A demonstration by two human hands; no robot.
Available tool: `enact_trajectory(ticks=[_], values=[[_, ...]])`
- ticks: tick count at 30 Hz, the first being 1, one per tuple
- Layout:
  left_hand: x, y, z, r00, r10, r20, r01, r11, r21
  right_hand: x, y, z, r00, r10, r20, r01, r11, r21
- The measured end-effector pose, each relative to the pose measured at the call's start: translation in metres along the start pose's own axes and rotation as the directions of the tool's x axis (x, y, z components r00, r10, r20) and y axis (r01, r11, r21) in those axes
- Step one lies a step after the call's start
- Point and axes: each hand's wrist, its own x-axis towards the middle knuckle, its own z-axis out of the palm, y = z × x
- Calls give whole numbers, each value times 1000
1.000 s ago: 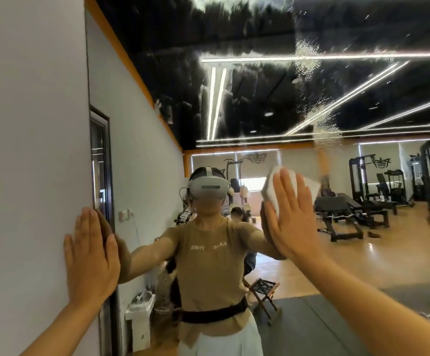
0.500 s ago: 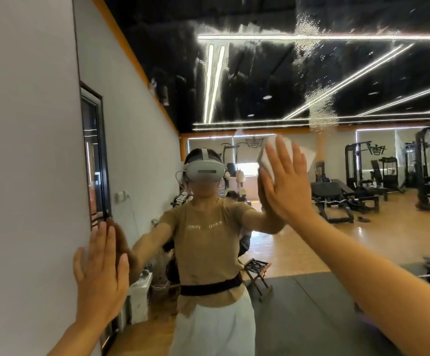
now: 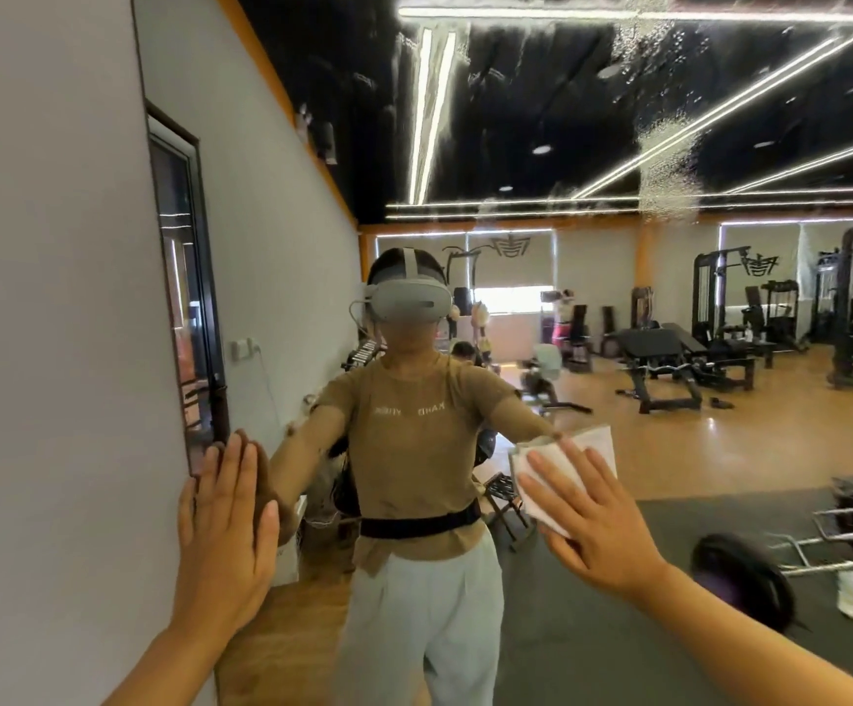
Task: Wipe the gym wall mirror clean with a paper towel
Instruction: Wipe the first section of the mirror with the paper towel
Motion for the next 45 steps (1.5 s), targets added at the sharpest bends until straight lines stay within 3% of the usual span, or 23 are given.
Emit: enact_trajectory(ticks=[6,10,14,17,24,28,32,34,36,40,42,45], values=[[-2,1,3,1000,-14,10,14,1000,8,23,34,-11,981,-184,65,188,980,-65],[-2,3,4,1000,0,19,-1,1000,3,103,61,-35,997,40,-72,-41,999,-14],[-2,3,3,1000,10,20,-10,1000,1,177,82,-56,921,319,-224,-311,948,71],[-1,5,3,1000,19,6,-19,1000,-9,178,67,-49,892,374,-254,-362,927,95],[-1,6,7,1000,19,-23,-19,1000,-15,60,-6,-5,998,11,-56,-7,997,76],[-2,5,7,999,30,-22,-30,1000,-3,20,-11,6,974,-218,55,219,976,-12],[-2,3,6,1000,29,-7,-28,1000,11,51,16,-3,939,-332,92,338,940,-55],[-1,3,6,999,32,-8,-31,999,18,89,31,-14,974,-227,21,228,971,-67],[-1,4,6,999,34,-12,-34,999,26,138,49,-30,995,-33,-92,26,997,-71],[-2,3,6,1000,27,-9,-27,999,23,214,73,-61,902,370,-224,-362,929,78],[-2,3,6,1000,27,-12,-27,999,27,220,64,-58,882,400,-249,-395,916,74],[-2,4,7,1000,24,-17,-24,999,27,189,32,-40,930,274,-245,-270,962,50]])
